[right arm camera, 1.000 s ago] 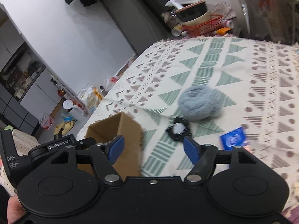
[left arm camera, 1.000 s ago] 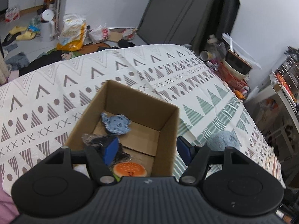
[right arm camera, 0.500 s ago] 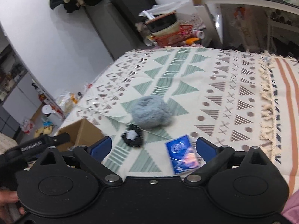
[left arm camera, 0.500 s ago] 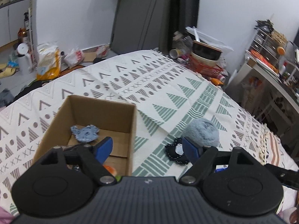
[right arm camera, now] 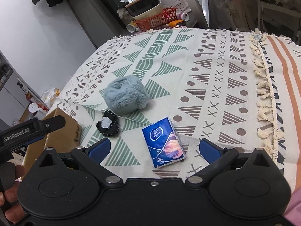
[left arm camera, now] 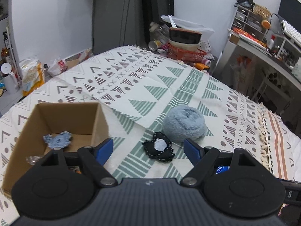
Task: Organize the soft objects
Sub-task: 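Withdraw both tools from the box toward the black scrunchie and tissue pack, then grasp the black scrunchie with the left tool while the right grasps the blue tissue pack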
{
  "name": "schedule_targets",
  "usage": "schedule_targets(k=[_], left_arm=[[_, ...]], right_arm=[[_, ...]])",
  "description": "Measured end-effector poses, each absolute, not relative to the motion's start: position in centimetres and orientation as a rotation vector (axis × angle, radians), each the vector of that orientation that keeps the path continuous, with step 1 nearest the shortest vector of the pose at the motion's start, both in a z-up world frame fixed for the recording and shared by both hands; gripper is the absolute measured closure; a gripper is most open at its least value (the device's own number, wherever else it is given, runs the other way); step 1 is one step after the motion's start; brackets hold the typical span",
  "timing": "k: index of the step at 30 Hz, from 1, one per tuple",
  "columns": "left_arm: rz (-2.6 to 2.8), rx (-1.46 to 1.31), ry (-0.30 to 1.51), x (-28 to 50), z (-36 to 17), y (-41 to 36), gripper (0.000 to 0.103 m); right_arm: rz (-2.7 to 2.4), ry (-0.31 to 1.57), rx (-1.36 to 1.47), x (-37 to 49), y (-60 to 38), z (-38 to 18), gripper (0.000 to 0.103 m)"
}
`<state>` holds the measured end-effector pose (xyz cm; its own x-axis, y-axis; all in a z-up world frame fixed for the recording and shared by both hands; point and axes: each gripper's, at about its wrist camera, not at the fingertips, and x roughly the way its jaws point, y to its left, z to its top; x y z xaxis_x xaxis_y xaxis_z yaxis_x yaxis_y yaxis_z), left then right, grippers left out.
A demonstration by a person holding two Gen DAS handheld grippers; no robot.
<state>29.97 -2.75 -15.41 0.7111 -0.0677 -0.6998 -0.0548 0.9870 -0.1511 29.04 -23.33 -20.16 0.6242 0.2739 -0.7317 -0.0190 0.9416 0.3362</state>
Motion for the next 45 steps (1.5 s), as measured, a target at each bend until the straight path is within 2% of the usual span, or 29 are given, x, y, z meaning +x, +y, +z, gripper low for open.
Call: schedule_targets(k=[22,39,42,44,45], left_arm=[[-0.035,-0.097,0.851,33.5,-20.2,-6.7,0.023],[0.037,-0.121,0.928,37.8,-25.1,-7.4,0.023],[0.057,-0.138,0.965,38.1,-26.0,-7.2,0.029],[0.062,-0.158,0.953,37.8,-25.9,-6.9,0.037],[0.064,-0.147,0.956,37.8,-25.8,-6.9,0.048]], right_arm=[[0.184,1.030,0.247,32.2,-22.6,-25.3,0.002],[0.151,0.960,0.096,34.0,-22.3,-26.8,0.030],[0.139,0.948,0.090,34.0,-22.5,-26.9,0.039],[0.137,0.938,0.084,33.9,-22.6,-26.8,0.050],[0.138,0.937,0.081,33.9,-22.6,-26.7,0.050]])
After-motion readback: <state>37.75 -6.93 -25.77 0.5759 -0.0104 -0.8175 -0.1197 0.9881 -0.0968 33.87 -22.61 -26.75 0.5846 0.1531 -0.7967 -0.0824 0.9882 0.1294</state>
